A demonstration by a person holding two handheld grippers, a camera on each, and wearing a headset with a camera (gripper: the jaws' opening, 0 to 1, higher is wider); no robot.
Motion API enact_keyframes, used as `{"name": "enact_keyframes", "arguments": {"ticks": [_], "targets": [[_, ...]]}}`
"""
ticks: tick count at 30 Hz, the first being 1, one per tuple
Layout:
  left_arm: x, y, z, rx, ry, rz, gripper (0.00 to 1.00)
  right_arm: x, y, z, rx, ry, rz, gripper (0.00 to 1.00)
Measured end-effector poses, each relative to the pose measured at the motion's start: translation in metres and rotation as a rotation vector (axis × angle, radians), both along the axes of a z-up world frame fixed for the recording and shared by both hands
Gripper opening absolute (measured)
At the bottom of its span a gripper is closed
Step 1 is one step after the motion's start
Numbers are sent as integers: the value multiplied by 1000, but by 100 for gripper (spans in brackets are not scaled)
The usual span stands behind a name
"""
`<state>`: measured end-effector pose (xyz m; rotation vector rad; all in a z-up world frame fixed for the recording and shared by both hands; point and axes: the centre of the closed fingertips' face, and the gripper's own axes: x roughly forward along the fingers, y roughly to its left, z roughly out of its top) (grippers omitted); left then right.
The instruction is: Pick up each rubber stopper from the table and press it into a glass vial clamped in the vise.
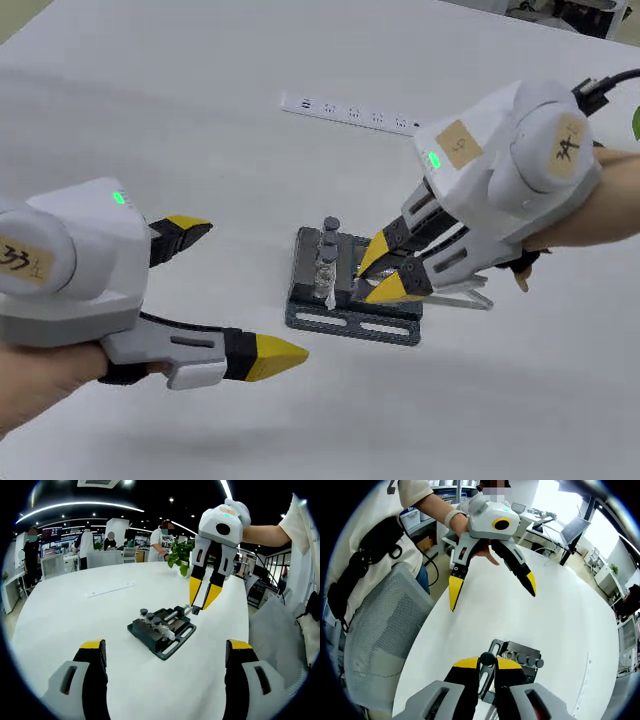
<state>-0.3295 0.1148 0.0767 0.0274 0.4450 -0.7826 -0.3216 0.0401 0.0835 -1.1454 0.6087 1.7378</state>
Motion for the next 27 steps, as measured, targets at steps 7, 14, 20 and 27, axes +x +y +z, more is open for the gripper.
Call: {"name": "enact_keyframes", "arguments": {"ticks": [7,14,20,27], "targets": [[-1,10,3,-1,0,19,97,20,2,-7,-86,-69,95,5],[-2,11,2,-3,7,33,97,29,11,-19,-122,-89,149,5],[-3,9,2,-5,8,35,96,35,16,-31,-149,-123,219,5],[-3,8,1,-7,10,34,95,36,22,-38,-159,-125,260,5]]}}
